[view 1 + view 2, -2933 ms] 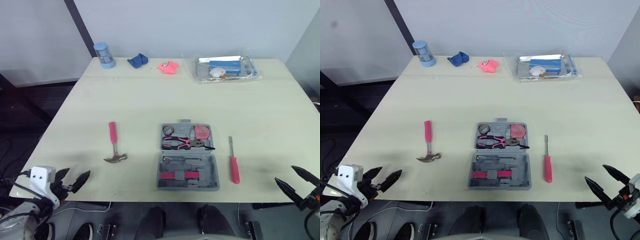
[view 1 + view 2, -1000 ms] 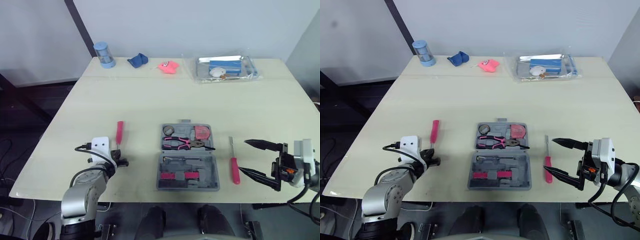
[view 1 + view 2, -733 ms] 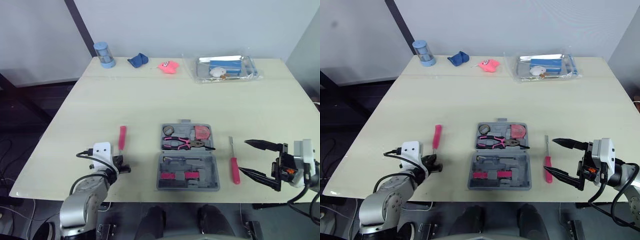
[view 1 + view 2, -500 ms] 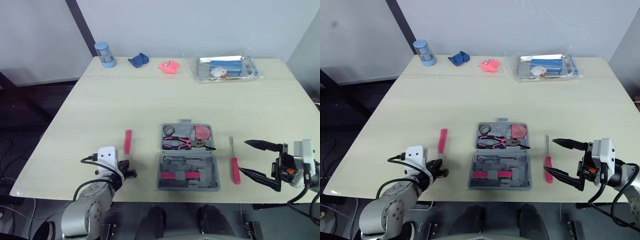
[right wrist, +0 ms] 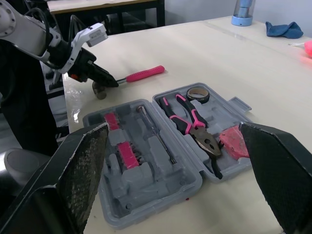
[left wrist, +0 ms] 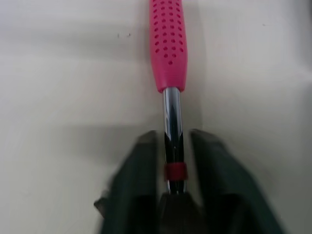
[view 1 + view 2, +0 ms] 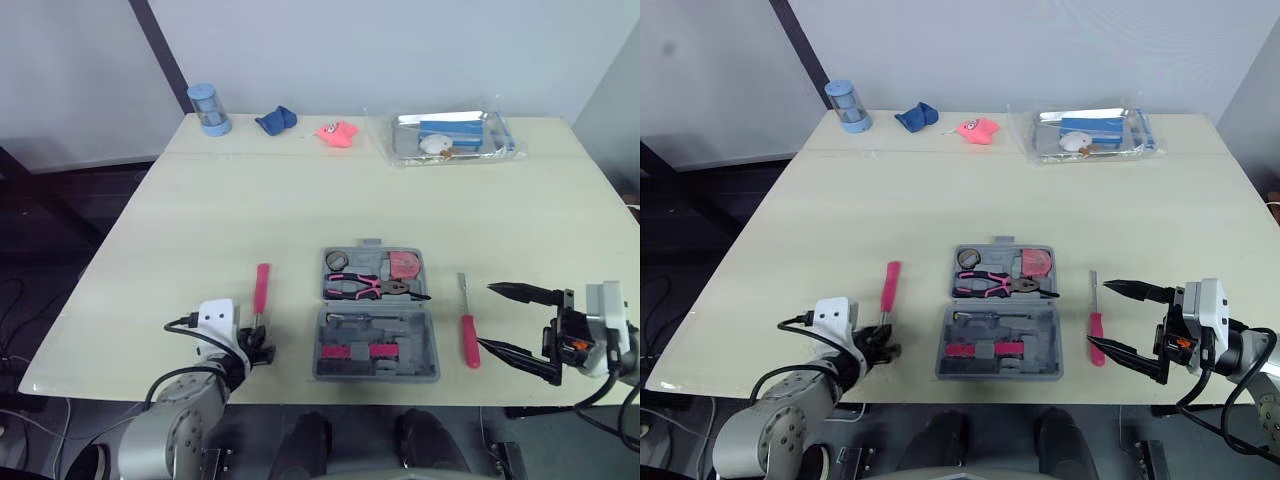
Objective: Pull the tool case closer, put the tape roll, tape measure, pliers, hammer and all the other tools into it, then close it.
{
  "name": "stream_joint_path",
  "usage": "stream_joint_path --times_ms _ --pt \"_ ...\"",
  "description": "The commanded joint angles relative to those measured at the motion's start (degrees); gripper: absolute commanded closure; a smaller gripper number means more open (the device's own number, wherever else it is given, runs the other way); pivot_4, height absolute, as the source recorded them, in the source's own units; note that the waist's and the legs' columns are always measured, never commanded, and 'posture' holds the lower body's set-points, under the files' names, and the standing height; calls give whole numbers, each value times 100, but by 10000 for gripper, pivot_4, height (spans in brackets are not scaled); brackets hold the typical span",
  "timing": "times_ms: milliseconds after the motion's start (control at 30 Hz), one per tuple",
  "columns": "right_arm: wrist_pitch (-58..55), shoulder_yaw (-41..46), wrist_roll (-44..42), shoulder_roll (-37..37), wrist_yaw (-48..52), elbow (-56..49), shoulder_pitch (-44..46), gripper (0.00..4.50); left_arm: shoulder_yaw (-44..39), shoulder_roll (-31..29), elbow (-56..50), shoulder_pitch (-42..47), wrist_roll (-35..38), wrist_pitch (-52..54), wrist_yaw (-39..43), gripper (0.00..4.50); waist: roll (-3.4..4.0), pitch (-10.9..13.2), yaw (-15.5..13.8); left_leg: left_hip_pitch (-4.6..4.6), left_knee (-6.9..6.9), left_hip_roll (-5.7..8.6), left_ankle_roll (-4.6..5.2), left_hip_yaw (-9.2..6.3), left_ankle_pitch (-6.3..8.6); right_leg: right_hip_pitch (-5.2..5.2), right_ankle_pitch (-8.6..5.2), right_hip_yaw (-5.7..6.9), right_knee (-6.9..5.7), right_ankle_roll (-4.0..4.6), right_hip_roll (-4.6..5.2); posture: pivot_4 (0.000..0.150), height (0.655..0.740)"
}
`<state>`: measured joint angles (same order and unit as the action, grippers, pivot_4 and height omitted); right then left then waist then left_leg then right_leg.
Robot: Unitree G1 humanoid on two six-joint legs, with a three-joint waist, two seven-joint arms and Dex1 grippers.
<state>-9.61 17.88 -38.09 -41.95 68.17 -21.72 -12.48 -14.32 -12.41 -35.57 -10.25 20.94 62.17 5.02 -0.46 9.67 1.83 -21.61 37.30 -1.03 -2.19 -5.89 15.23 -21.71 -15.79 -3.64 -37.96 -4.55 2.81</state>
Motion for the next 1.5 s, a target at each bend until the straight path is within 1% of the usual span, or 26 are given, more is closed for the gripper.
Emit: stream_joint_path --times_ms 33,67,100,133,167,233,300,333,400,433,467,533,600,667,733,867,900,1033,1167,1267,1367,1500 --pt "121 33 -4 45 11 -70 -2 0 -264 -370 -445 24 153 41 271 14841 -3 2 4 0 0 0 0 0 0 0 0 0 0 0 0 1500 7400" --pt "125 27 5 57 9 -69 0 0 -268 -589 -511 31 173 44 408 12463 -2 2 4 -1 0 0 0 -1 0 0 0 1 0 0 0 1500 7400" --pt "129 22 11 69 8 -64 6 0 -264 -921 -590 56 257 39 684 5777 -2 2 4 0 0 0 0 0 0 0 0 0 0 0 0 1500 7400" --pt "128 18 15 78 6 -59 15 0 -258 -1279 -621 96 327 -5 989 4813 -4 3 3 0 0 0 0 0 0 0 0 0 1 0 0 1500 7400" --pt "124 11 22 88 -2 -62 24 0 -266 -1606 -595 140 366 -83 1260 1445 -9 6 5 -1 0 0 0 -1 0 -1 0 1 0 0 0 1500 7400" --pt "118 -8 32 108 -18 -64 47 0 -162 -2414 -346 240 416 -374 1984 1445 -1 5 4 0 -3 -2 0 -8 0 -2 -1 9 0 2 -2 1500 7400" --pt "121 -33 46 126 -27 -57 67 0 10 -3062 -113 289 412 -787 2680 1445 -3 6 5 -1 -3 -1 0 -3 0 -1 -1 6 4 2 0 1500 7400" --pt "126 -53 58 139 -33 -51 81 0 159 -3445 23 303 307 -1086 3056 1445 -2 6 9 -1 -4 -1 0 -3 0 -1 -1 6 5 2 0 1500 7400" --pt "134 -79 73 160 -50 -43 111 0 516 -4277 308 305 99 -1954 4128 1445 0 10 13 -2 -7 -2 -1 -2 0 -3 -2 5 8 3 -1 1500 7400" --pt "136 -83 77 174 -67 -43 123 0 662 -4594 486 362 -27 -2360 4522 1445 0 13 13 -1 -10 -2 0 0 0 -6 -2 3 8 3 0 1500 7400" --pt "140 -82 81 185 -80 -48 124 0 807 -4854 688 462 -150 -2776 4868 1445 4 15 12 -3 -12 -3 -1 1 0 -8 -3 4 8 4 -1 1500 7400" --pt "146 -81 88 197 -102 -82 94 0 1072 -5178 1089 770 -375 -3476 5383 1445 7 20 12 -1 -13 -3 0 10 0 -8 -2 -3 9 4 0 1500 7400" --pt "156 -61 87 203 -139 -125 39 0 1526 -5530 1556 1184 -808 -4430 6075 1445 5 23 -2 -4 -13 -3 0 9 0 -10 -3 -2 10 4 0 1500 7400" --pt "160 -44 81 200 -177 -154 11 0 1995 -5832 2067 1510 -1408 -5412 6569 1445 6 28 3 -7 -13 -3 0 9 0 -13 -2 -1 10 4 -1 1500 7400" --pt "159 -30 75 193 -211 -177 0 0 2432 -5866 2674 1996 -1874 -6335 7015 1445 9 31 24 -9 -17 -3 0 20 0 -20 -2 -11 12 3 -1 1500 7400" --pt "154 -33 59 171 -254 -191 12 0 3046 -5733 3634 2795 -2473 -7770 7641 1445 2 39 32 -15 -17 -5 1 20 0 -30 -2 -12 5 2 -4 1500 7400" --pt "151 -37 57 171 -267 -203 14 0 3234 -5645 3912 3066 -2658 -8224 7787 1445 2 39 32 -18 -15 -5 1 21 0 -34 -1 -12 4 2 -4 1500 7400" --pt "144 -50 57 170 -291 -221 31 0 3745 -5223 4774 3898 -3060 -9373 8152 1445 -3 42 19 -21 -10 -4 1 20 0 -34 -1 -12 1 0 -4 1500 7400" --pt "143 -55 58 172 -318 -240 32 0 4098 -4850 5531 4563 -3406 -10180 8308 1445 -9 46 25 -23 -9 -4 2 19 0 -35 -1 -11 -1 0 -5 1500 7400" --pt "151 -73 66 188 -351 -257 28 0 4323 -4592 5925 4998 -3531 -10625 8434 1445 -11 47 34 -22 -7 -4 2 17 0 -34 0 -11 -3 -1 -5 1500 7400" --pt "165 -90 69 191 -364 -252 37 0 4482 -4355 6148 5339 -3560 -10898 8496 1445 -13 48 36 -23 -5 -4 2 16 0 -34 0 -11 -5 -1 -5 1500 7400" --pt "162 -84 65 174 -369 -236 83 0 4668 -4205 6349 5585 -3541 -11129 8606 1445 -14 49 58 -22 -3 -3 2 16 0 -35 0 -11 -7 -1 -5 1500 7400"
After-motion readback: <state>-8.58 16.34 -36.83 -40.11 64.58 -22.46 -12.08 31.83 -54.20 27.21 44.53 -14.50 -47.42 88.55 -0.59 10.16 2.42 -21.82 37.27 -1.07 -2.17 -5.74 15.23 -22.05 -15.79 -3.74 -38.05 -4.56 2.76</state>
